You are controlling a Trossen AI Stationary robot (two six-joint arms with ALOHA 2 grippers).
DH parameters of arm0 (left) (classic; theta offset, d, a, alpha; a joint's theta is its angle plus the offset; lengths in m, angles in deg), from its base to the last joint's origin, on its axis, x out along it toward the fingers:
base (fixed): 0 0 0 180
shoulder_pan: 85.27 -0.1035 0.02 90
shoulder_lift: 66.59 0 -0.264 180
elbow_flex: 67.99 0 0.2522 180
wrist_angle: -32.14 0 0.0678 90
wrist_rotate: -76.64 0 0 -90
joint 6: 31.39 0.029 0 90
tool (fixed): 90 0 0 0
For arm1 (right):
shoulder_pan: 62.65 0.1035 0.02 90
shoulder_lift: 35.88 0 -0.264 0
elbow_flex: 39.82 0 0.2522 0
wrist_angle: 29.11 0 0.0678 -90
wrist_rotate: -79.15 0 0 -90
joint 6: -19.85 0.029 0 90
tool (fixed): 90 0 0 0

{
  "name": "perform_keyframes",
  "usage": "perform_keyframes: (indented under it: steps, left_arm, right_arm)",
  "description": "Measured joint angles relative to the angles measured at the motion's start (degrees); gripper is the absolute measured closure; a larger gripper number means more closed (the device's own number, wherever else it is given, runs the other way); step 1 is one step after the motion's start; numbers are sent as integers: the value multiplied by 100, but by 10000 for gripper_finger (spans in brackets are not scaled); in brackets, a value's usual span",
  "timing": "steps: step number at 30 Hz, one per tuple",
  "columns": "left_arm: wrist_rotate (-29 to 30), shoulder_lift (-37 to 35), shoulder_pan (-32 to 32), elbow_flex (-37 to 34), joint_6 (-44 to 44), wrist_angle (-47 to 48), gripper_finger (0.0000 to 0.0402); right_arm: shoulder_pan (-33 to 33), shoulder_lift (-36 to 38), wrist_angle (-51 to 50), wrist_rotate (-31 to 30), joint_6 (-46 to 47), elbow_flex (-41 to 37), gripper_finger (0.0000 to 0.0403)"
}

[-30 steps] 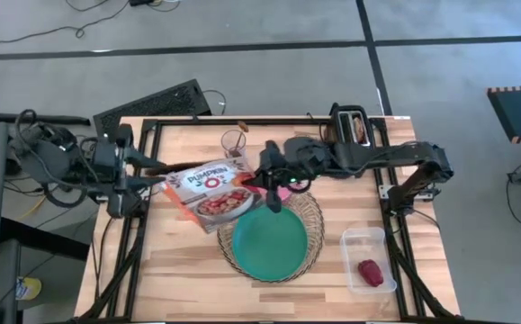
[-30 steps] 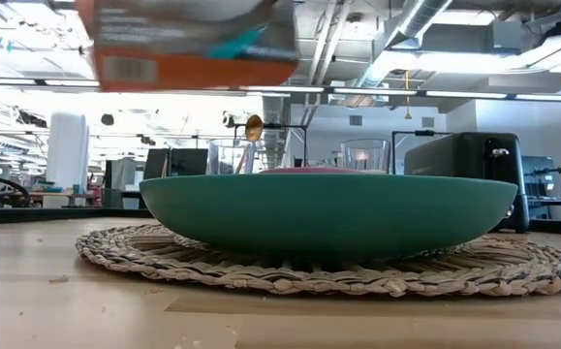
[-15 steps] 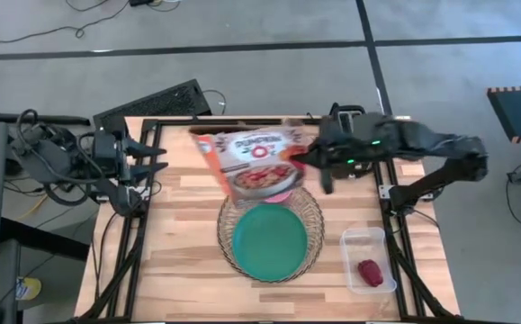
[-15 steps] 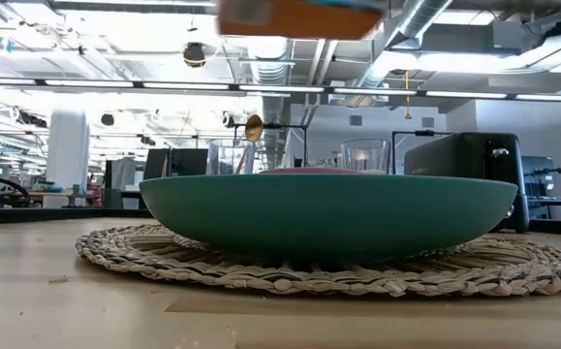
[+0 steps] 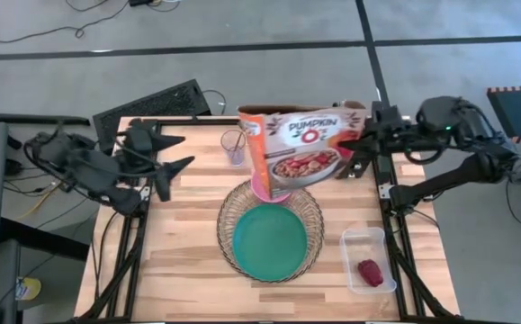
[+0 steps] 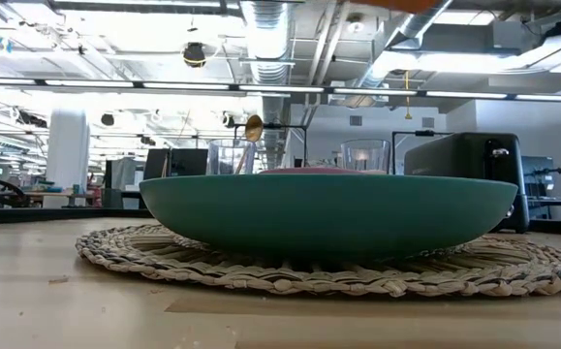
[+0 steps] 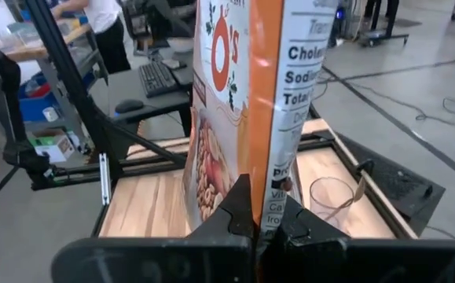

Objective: Arrange a breakfast setting
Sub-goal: Pour the cereal from the orange cereal box into the pink bowl

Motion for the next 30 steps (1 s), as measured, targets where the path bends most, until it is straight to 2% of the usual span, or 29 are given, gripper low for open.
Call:
perform_keyframes:
  steps: [6, 10, 14, 17, 19, 24, 30]
  left_arm:
    - [-350, 612, -289, 0, -9, -119, 42]
    - [-326, 1043, -321, -2, 0, -207, 8]
    - [-493, 1428, -321, -2, -231, -526, 3]
    - [-832, 1651, -321, -2, -100, -774, 4]
    - [-828, 1740, -362, -2, -123, -905, 4]
    - [-934, 1777, -534, -2, -251, -1317, 5]
    - [-1563, 1801, -776, -2, -431, -1786, 5]
  right_arm:
    - [0, 195, -79, 5, -105, -2, 380]
    - [0, 222, -62, 7, -105, -2, 380]
    - [0, 193, -82, 11, -105, -2, 380]
    - [8, 138, 25, 13, -128, -2, 380]
    - [29, 107, 94, 17, -169, -2, 380]
    - [140, -61, 230, 17, -307, -2, 380]
    - [175, -270, 495, 47, -418, -2, 378]
